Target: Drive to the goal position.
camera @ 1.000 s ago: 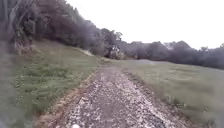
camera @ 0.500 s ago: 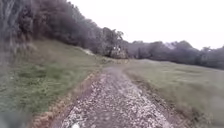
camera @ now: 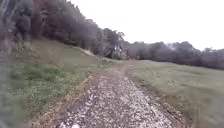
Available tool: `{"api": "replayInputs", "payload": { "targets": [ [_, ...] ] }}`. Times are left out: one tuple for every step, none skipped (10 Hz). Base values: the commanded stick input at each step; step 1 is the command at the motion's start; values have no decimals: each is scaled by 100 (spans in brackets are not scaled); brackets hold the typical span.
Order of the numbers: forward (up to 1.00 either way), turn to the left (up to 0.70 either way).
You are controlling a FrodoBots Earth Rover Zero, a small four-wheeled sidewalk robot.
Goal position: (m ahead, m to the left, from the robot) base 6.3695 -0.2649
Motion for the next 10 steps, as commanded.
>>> {"api": "replayInputs", "payload": {
  "targets": [
    [70,0],
    [70,0],
    [70,0],
    [70,0],
    [70,0],
    [70,0],
    [70,0],
    [70,0],
    [70,0],
    [70,0]
  ]
}}
